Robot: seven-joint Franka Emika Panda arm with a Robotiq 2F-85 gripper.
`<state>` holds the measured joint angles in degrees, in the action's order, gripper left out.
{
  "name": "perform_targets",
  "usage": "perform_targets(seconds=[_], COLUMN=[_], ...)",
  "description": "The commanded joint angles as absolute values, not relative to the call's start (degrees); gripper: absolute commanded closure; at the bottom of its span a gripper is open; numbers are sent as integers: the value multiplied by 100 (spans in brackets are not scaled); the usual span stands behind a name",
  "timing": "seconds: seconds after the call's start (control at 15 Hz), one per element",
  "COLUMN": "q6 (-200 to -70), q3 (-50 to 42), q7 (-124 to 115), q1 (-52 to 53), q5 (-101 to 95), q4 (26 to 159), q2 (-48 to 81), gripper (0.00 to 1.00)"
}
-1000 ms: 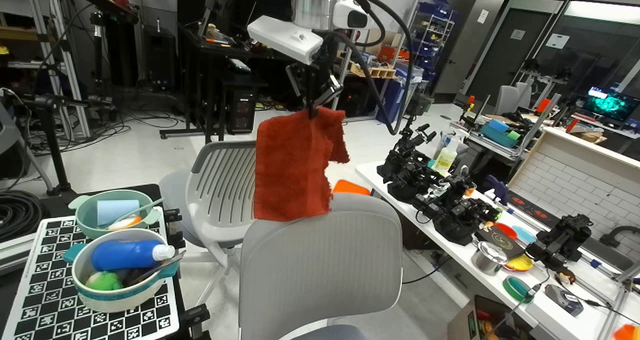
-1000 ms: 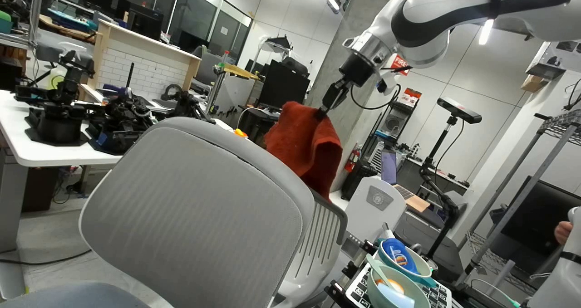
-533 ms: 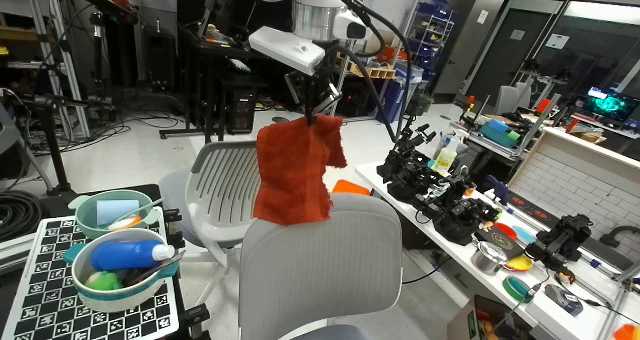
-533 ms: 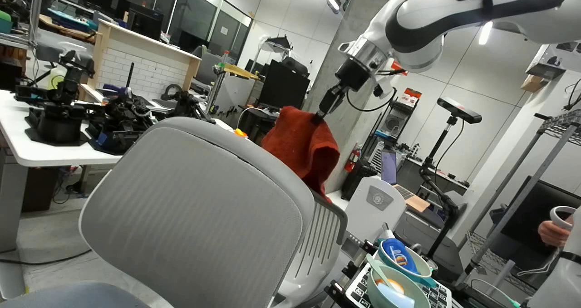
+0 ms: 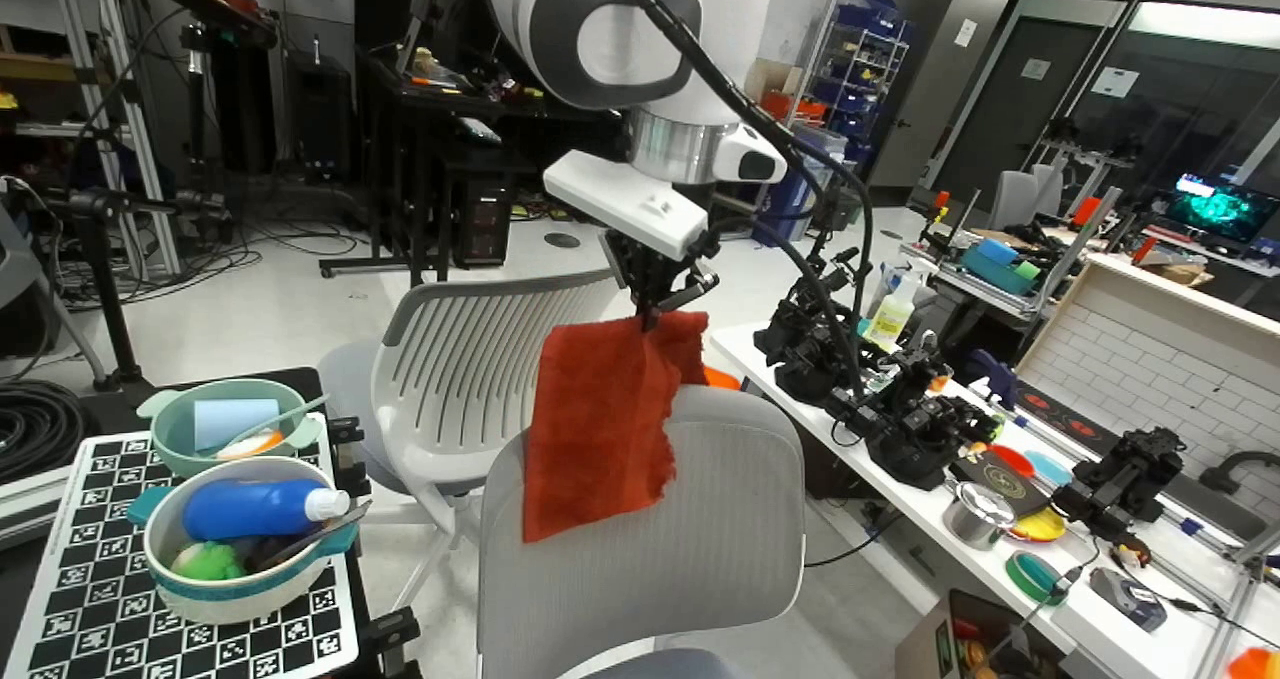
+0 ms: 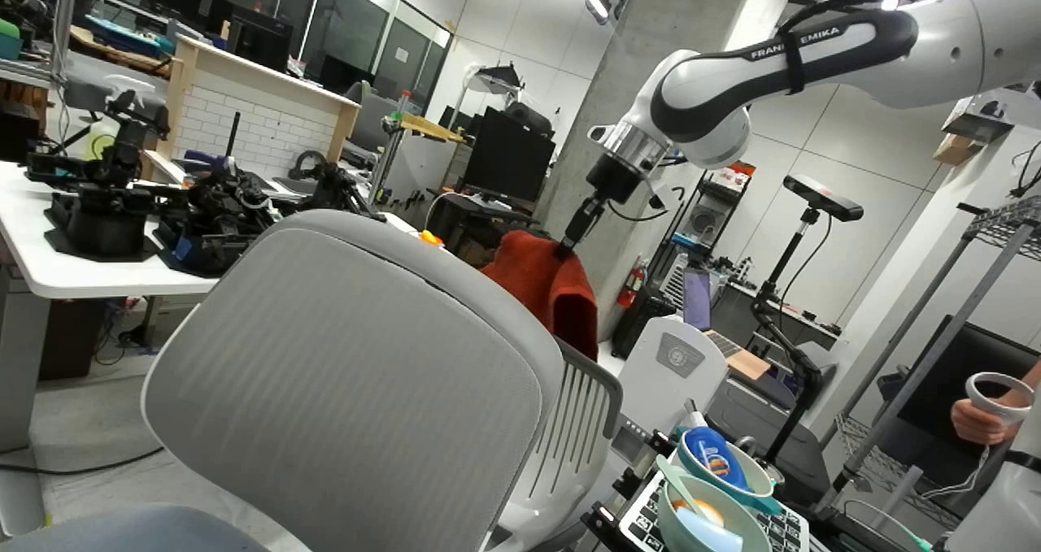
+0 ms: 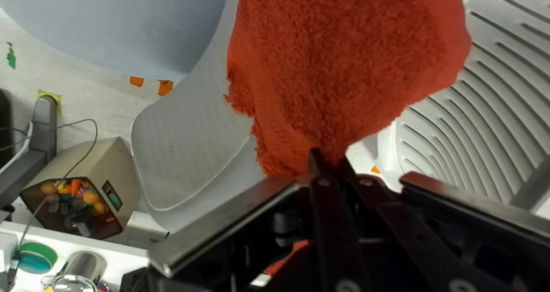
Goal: Move the orange cloth to the chair on the left and then back to the chair on the right
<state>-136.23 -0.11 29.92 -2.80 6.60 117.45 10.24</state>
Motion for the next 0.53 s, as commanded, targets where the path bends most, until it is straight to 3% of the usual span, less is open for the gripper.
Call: perform_targets(seconds=[0.0,0.47], q6=[-13559,-13526], q3=[70,219], q7=[3250,3239], q1=[-432,-398], q5=[682,550], q4=[11358,11137], q2=[1392,1584], gripper=[99,99])
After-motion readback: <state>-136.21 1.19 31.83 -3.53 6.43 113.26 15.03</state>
